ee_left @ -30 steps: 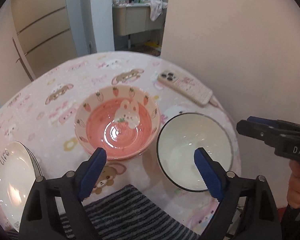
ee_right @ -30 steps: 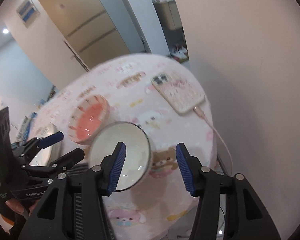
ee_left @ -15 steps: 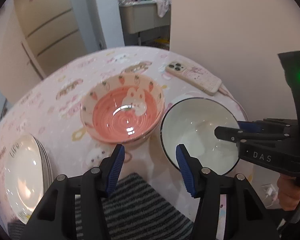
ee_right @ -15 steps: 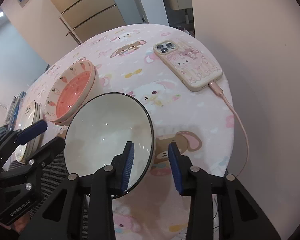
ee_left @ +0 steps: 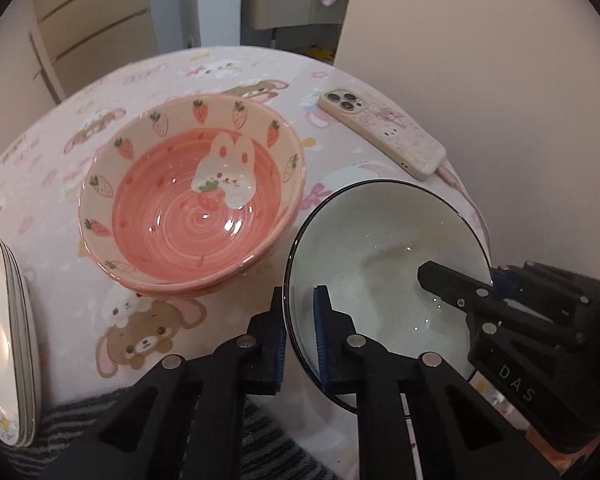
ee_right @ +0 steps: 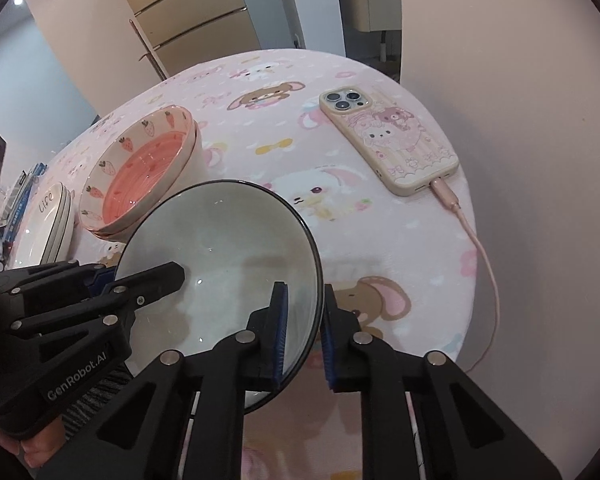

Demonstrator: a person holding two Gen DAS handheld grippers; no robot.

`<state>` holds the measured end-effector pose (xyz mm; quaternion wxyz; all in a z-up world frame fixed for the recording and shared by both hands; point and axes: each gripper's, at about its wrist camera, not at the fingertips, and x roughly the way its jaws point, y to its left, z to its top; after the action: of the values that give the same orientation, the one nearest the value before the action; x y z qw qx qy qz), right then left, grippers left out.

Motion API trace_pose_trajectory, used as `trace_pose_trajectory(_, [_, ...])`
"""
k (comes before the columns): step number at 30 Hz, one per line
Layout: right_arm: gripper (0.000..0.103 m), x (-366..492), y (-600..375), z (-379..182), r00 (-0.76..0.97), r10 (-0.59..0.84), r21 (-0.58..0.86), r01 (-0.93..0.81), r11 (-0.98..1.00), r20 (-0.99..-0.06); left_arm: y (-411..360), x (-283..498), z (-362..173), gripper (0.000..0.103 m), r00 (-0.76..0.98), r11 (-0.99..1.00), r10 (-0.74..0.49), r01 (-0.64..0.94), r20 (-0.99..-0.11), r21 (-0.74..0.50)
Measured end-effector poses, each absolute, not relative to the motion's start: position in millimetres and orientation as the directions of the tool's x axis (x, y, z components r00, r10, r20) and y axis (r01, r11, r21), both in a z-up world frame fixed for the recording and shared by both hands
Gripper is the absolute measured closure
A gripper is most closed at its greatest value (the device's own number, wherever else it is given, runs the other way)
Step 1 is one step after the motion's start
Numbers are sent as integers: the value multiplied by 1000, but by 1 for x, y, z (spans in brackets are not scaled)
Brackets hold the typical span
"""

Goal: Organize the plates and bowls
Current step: 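Lift the white bowl with both grippers and carry it to the pink bowls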

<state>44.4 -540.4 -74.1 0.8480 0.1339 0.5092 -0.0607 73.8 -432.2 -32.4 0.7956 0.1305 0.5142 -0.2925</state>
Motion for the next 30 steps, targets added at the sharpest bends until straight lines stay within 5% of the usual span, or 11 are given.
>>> trace_pose_trajectory(6, [91,31,-531,-52,534,1,155,245,957,-846,-415,66,-26,90,259,792,-369,591,-893,-155])
trace_pose_trajectory(22, [91,67,-479,53,744,22,178,131,975,-667,-354,88,106,90,584,852,-401,520,-705,-54])
trace_pose_trajectory(30, [91,104,-473,24,729,29,200,149,968,-684,-356,126,60,90,530,842,-359,539,-769,-22])
